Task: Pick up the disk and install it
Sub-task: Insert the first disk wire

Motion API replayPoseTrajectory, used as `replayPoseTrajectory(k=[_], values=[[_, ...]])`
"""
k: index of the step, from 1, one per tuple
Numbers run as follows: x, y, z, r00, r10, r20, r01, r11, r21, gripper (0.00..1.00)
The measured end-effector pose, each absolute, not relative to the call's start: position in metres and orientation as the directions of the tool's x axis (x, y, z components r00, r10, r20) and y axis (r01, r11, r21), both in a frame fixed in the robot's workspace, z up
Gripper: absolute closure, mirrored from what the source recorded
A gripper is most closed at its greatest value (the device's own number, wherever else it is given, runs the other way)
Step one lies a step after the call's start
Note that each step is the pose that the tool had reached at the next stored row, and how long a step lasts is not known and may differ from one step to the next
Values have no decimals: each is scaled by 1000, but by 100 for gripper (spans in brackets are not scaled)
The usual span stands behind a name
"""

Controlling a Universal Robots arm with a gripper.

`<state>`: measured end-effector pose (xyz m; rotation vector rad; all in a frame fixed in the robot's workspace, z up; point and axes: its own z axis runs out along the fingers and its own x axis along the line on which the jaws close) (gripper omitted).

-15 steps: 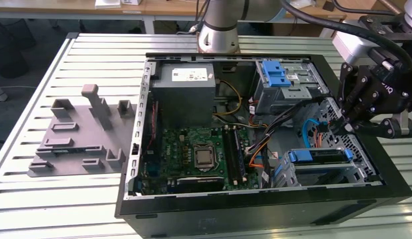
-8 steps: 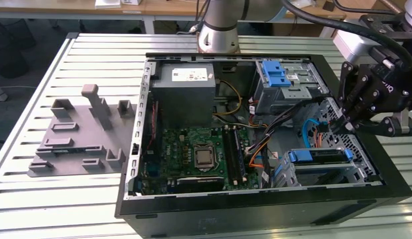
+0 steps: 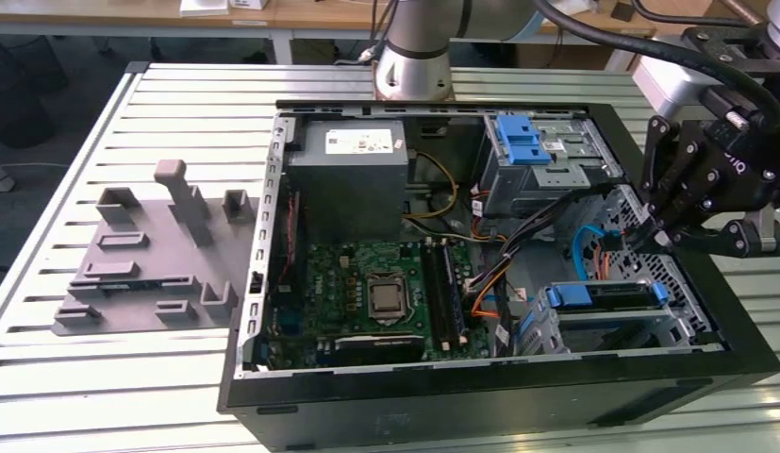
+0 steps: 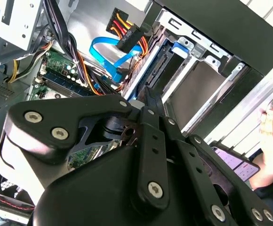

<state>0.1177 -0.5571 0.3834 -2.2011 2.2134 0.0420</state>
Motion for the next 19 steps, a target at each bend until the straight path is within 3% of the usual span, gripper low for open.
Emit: replayPoseTrajectory(k=[19], values=[[126,-552,381,-10,-999,-32,-1000,10,6,89]])
